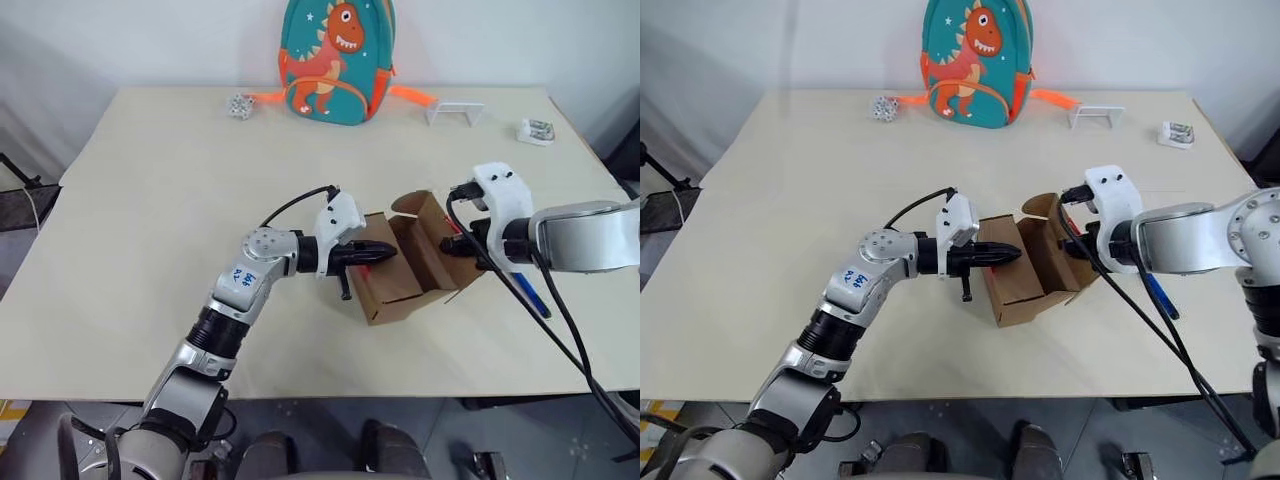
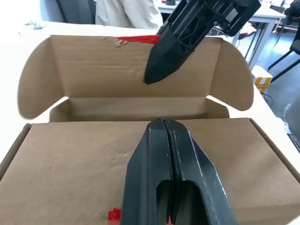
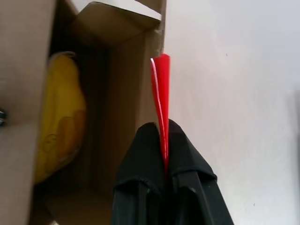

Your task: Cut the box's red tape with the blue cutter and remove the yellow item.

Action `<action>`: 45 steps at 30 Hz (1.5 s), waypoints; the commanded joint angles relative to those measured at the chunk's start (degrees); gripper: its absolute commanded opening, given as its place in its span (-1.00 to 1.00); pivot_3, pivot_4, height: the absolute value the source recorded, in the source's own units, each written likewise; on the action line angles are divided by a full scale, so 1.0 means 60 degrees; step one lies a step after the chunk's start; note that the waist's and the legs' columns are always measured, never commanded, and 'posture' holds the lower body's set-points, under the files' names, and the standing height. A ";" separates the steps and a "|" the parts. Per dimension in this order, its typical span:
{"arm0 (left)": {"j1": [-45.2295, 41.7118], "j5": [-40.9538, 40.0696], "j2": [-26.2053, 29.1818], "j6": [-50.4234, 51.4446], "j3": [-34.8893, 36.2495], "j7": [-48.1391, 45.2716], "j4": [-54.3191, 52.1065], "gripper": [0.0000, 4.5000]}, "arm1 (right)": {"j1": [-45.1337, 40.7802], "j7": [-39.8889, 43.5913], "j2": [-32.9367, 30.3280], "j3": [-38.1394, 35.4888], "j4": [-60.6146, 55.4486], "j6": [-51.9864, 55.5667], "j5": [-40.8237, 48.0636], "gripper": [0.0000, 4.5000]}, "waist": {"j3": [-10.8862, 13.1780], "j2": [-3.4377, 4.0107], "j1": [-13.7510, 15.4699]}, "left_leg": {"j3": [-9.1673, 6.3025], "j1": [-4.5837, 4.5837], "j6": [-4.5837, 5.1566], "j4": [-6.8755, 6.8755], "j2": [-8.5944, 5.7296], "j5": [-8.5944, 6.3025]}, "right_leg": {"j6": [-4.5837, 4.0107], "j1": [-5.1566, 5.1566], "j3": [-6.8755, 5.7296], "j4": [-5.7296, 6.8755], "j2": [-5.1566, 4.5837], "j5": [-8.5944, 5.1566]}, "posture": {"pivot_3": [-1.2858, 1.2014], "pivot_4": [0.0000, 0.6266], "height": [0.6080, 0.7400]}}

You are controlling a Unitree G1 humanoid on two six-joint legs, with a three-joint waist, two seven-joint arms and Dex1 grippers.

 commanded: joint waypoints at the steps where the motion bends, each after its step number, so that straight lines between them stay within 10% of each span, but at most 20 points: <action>1: 0.0059 0.0046 0.0240 0.0207 0.0143 0.0054 -0.0308 -1.00 | 0.0104 -0.0182 -0.0335 -0.0113 -0.0296 -0.0436 0.0328 -0.98 | 0.0000 0.0000 -0.0008 | 0.0002 0.0000 0.0000 0.0001 0.0000 0.0000 | 0.0000 0.0000 0.0002 -0.0001 0.0000 0.0000 | 0.03 -0.52 1.00; 45: 0.2505 -0.0234 0.1892 0.2210 0.0173 0.0232 -0.1873 -1.00 | -0.1673 0.1456 -0.0543 0.0513 -0.1120 -0.0492 0.0328 -0.98 | -0.0013 -0.0007 -0.0012 | 0.0000 0.0037 0.0002 0.0009 0.0006 -0.0001 | -0.0002 0.0023 0.0012 0.0011 -0.0001 0.0001 | 0.03 -0.52 1.00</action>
